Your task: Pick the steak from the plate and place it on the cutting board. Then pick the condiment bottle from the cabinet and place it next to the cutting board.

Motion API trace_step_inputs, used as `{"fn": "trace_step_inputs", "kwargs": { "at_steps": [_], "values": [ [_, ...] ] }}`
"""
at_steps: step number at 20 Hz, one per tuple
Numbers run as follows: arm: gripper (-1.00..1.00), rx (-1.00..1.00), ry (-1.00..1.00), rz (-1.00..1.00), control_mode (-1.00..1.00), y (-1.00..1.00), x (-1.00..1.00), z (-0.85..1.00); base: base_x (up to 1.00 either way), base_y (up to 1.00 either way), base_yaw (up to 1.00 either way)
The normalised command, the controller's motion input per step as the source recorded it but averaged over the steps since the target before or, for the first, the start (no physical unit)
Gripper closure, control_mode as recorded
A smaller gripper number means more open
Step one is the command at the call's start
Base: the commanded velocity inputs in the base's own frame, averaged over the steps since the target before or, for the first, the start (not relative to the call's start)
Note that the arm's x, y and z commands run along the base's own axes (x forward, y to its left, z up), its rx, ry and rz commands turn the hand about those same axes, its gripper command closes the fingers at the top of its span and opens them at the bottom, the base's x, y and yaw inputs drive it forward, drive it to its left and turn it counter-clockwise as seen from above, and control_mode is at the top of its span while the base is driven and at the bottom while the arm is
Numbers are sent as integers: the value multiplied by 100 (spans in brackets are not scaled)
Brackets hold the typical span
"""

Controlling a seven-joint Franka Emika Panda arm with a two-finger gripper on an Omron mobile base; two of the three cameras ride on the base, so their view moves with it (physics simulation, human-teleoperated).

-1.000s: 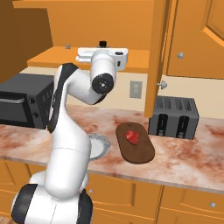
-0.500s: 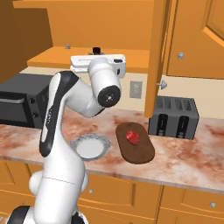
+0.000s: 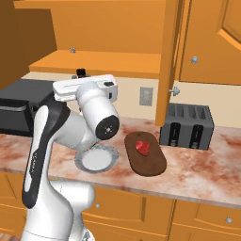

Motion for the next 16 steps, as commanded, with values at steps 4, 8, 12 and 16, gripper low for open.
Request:
{"fn": "trace_step_inputs", "kwargs": {
  "at_steps": [4, 8, 12, 16],
  "values": [
    [100, -1, -3, 14, -100, 73, -65, -38, 0, 0, 0],
    [100, 0, -2, 13, -100, 52, -57, -37, 0, 0, 0],
    [100, 0, -1, 13, -100, 19, -31, -38, 0, 0, 0],
    [100, 0, -1, 13, -100, 3, -15, -44, 0, 0, 0]
  ]
}}
